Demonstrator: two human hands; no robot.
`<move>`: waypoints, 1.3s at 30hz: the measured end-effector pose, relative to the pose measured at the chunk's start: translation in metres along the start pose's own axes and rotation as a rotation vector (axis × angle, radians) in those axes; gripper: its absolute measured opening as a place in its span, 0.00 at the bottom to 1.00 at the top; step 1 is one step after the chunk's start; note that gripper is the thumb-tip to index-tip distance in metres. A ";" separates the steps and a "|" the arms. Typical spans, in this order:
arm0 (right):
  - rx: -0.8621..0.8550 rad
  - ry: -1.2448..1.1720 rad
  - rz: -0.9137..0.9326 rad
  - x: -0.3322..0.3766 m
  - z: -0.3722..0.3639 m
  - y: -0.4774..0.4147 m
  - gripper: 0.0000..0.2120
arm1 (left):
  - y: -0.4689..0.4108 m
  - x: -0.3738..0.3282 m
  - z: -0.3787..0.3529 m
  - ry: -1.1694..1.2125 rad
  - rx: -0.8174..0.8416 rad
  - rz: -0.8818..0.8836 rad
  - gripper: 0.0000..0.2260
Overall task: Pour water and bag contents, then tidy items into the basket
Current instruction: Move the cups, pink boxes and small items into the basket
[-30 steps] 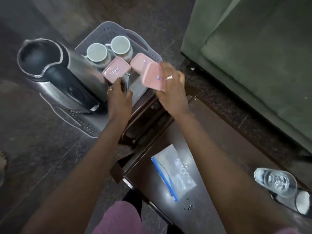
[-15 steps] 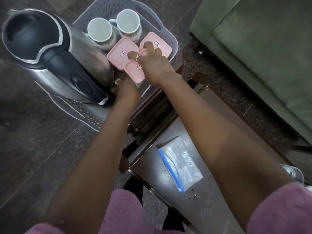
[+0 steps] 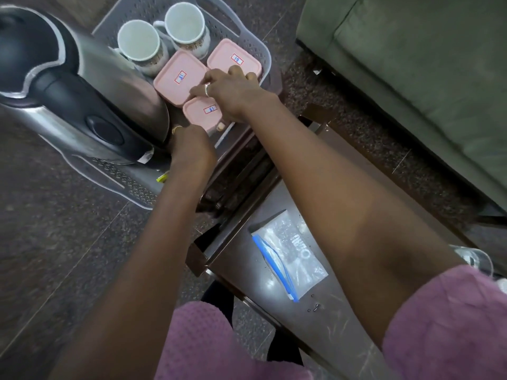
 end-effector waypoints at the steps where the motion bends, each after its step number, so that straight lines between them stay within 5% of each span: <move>1: -0.008 0.017 0.002 0.001 0.001 0.002 0.30 | 0.001 -0.002 -0.001 -0.027 -0.007 -0.017 0.13; 5: -0.226 -0.159 -0.069 -0.009 0.024 0.023 0.19 | 0.007 -0.010 0.002 -0.137 -0.029 -0.059 0.12; 9: -0.537 -0.415 -0.200 -0.041 0.020 0.083 0.18 | 0.033 -0.031 0.032 -0.108 -0.277 -0.056 0.14; 14: -0.588 -0.799 -0.422 -0.108 -0.058 0.173 0.14 | 0.080 -0.114 0.015 0.108 -0.544 -0.315 0.17; 18: -0.555 -0.948 -0.752 -0.176 -0.149 0.269 0.15 | 0.119 -0.205 -0.082 0.229 -0.337 -0.574 0.16; 27: -0.440 -1.086 -1.302 -0.274 -0.323 0.471 0.11 | 0.237 -0.343 -0.282 0.168 0.158 -0.862 0.12; 34: -0.421 -1.046 -1.382 -0.334 -0.378 0.560 0.14 | 0.284 -0.418 -0.368 0.057 0.290 -0.851 0.15; 39: -0.236 -0.877 -1.298 -0.365 -0.402 0.569 0.21 | 0.297 -0.452 -0.415 -0.042 0.357 -0.864 0.21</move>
Point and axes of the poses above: each hand's wrist, its own y-axis away from the middle knuckle, its own z-axis out of the back of the hand, x = y × z, the point moved 9 cm from there along -y, towards the middle knuckle, and after that the axes turned 14 degrees about -z, right-handed, at the moved point
